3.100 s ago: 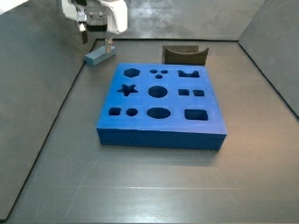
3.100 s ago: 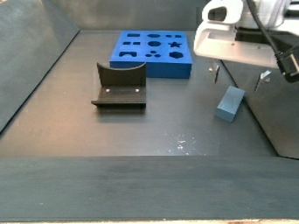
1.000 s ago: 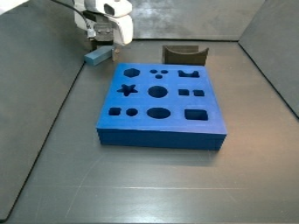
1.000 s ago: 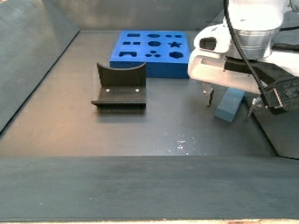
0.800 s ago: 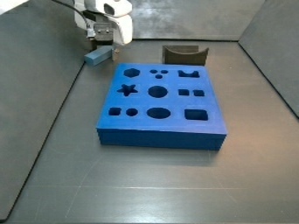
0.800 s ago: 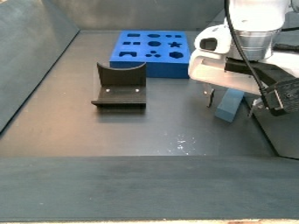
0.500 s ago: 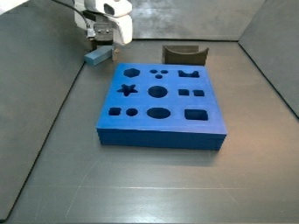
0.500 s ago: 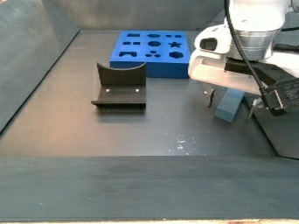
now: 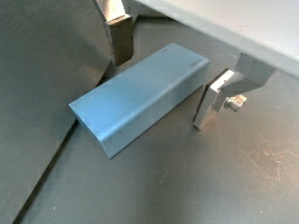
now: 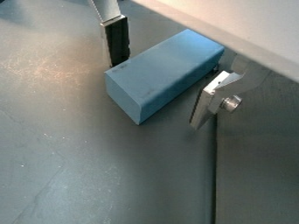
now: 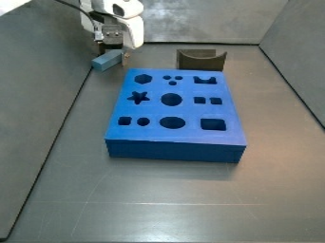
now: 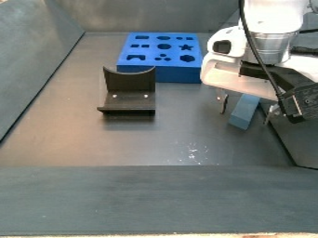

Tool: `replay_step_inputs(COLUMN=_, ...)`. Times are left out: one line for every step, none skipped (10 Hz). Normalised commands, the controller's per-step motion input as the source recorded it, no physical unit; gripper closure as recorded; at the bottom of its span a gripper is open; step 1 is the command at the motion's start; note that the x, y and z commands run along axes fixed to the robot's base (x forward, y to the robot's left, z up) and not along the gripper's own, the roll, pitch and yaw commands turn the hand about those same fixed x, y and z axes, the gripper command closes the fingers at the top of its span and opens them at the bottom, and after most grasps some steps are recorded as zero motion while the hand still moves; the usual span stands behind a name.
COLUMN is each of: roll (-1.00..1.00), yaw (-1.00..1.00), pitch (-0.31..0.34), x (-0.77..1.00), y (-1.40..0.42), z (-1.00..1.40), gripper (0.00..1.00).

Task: Pick up the rectangle object. Move up. Place the rectangle object on the fixture. Regrasp the rectangle object. Move to above the board. Insert the rectangle object.
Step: Pick up the rectangle object.

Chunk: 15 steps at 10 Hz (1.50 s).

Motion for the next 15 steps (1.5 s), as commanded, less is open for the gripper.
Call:
replay_step_inputs(roll=0.24, yaw=0.11, pitch=-0.171, x=-0.01, y=0.00, z=-0.11, gripper=0.00)
replay_step_inputs(roll=0.00, yaw=0.00, pitch=-0.049, x=-0.02, y=0.00, z=-0.02, gripper=0.00)
replay_step_inputs(roll=-0.08, yaw=0.00, pitch=-0.077, x=0.00, y=0.00, z=-0.03, gripper=0.00)
replay_step_inputs(roll=-0.19, yaw=0.00, pitch=-0.131, x=0.00, y=0.03, z=-0.07, gripper=0.00)
replay_step_inputs(roll=-0.24, yaw=0.00, pitch=0.000, x=0.00, y=0.04, z=-0.08, gripper=0.00)
replay_step_inputs(roll=-0.15, yaw=-0.01, pitch=0.000, x=0.00, y=0.03, z=-0.02, gripper=0.00)
replay_step_inputs(roll=0.00, yaw=0.00, pitch=0.000, x=0.00, y=0.00, z=0.00, gripper=1.00)
replay_step_inputs(roll=0.00, yaw=0.00, pitch=0.000, x=0.00, y=0.00, z=0.00, gripper=1.00)
replay_step_inputs(roll=0.00, yaw=0.00, pitch=0.000, x=0.00, y=0.00, z=0.00, gripper=1.00)
replay_step_inputs(roll=0.00, yaw=0.00, pitch=0.000, x=0.00, y=0.00, z=0.00, gripper=1.00)
replay_step_inputs(roll=0.00, yaw=0.00, pitch=0.000, x=0.00, y=0.00, z=0.00, gripper=1.00)
replay_step_inputs(roll=0.00, yaw=0.00, pitch=0.000, x=0.00, y=0.00, z=0.00, gripper=1.00)
replay_step_inputs(roll=0.00, yaw=0.00, pitch=0.000, x=0.00, y=0.00, z=0.00, gripper=1.00)
replay_step_inputs(roll=0.00, yaw=0.00, pitch=0.000, x=0.00, y=0.00, z=0.00, gripper=1.00)
replay_step_inputs(roll=0.00, yaw=0.00, pitch=0.000, x=0.00, y=0.00, z=0.00, gripper=1.00)
